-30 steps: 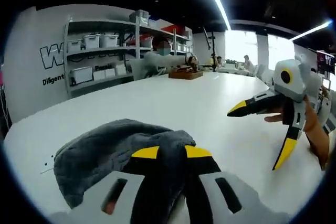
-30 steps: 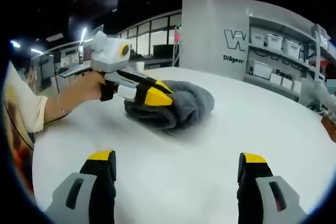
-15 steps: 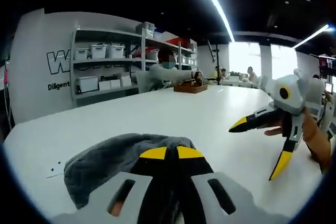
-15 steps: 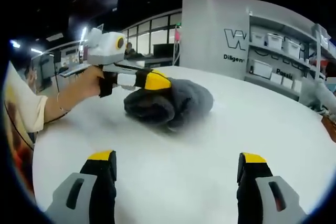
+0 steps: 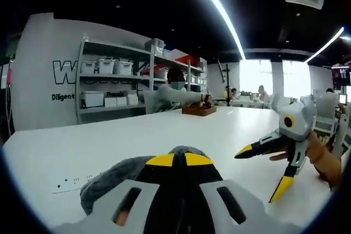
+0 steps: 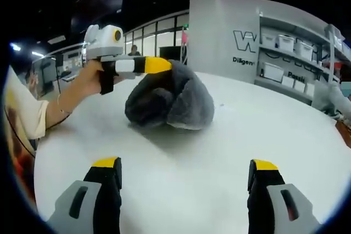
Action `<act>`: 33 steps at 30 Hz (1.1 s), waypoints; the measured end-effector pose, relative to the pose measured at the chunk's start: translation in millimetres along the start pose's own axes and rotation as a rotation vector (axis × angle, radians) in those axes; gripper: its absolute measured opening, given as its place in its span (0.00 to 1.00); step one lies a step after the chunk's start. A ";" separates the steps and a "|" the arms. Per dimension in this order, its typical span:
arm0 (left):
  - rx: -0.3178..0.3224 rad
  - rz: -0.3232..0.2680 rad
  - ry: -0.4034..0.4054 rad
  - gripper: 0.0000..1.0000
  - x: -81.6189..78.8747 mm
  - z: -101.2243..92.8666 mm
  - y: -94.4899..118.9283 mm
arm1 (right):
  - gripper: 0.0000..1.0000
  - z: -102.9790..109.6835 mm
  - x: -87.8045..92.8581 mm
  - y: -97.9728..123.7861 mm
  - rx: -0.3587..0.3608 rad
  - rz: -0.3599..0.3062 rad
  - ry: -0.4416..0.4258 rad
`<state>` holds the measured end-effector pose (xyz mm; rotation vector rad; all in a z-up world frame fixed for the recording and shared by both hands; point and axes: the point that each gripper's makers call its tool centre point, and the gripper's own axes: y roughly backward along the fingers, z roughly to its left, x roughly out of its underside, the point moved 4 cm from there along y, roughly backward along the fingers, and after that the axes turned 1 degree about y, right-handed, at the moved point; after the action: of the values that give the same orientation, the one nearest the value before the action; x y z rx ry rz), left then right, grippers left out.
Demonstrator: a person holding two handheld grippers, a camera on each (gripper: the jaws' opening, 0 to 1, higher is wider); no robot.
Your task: Open the folded towel by lifting each exposed corner and separating the folded layers until the towel lies flat within the target outline without major curled edges
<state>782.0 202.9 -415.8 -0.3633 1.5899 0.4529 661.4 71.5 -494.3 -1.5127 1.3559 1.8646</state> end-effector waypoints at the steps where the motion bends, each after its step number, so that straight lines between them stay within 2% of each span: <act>1: -0.001 -0.017 0.004 0.03 -4.0 0.3 2.0 | 0.95 0.7 0.5 0.0 0.000 0.001 0.000; 8: -0.027 -0.078 0.023 0.03 -18.8 7.2 12.0 | 0.95 1.3 1.7 -0.4 -0.002 0.004 -0.002; 10: -0.036 -0.080 0.024 0.03 -21.2 10.1 14.9 | 0.95 1.2 1.9 -0.5 -0.001 0.006 -0.001; 14: -0.088 -0.095 0.038 0.03 -24.4 22.9 26.8 | 0.95 1.1 1.2 -0.3 -0.001 0.006 0.002; 17: -0.125 -0.144 0.082 0.03 -34.9 33.8 36.9 | 0.95 1.7 0.2 0.3 -0.003 0.002 0.005; 19: -0.138 -0.150 0.094 0.03 -40.1 38.2 43.0 | 0.95 1.8 0.1 0.5 -0.004 0.001 0.004; 21: -0.175 -0.152 0.089 0.03 -43.9 43.5 49.5 | 0.95 2.0 0.1 0.9 -0.003 0.002 0.005; 25: -0.236 -0.210 0.111 0.03 -53.8 55.9 71.4 | 0.95 4.3 -1.7 2.6 -0.006 -0.002 0.016; 27: -0.265 -0.224 0.144 0.03 -51.2 62.8 82.3 | 0.95 5.5 -1.6 2.6 -0.008 0.001 0.024; 30: -0.278 -0.206 0.191 0.03 -39.3 69.8 94.8 | 0.95 7.3 -0.7 2.0 -0.013 0.009 0.030; 33: -0.311 -0.188 0.173 0.03 -30.8 75.4 109.4 | 0.95 7.9 -1.2 1.3 -0.018 0.013 0.038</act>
<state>795.8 333.9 -380.6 -0.7997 1.6350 0.5355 656.6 77.9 -493.1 -1.5601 1.3724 1.8697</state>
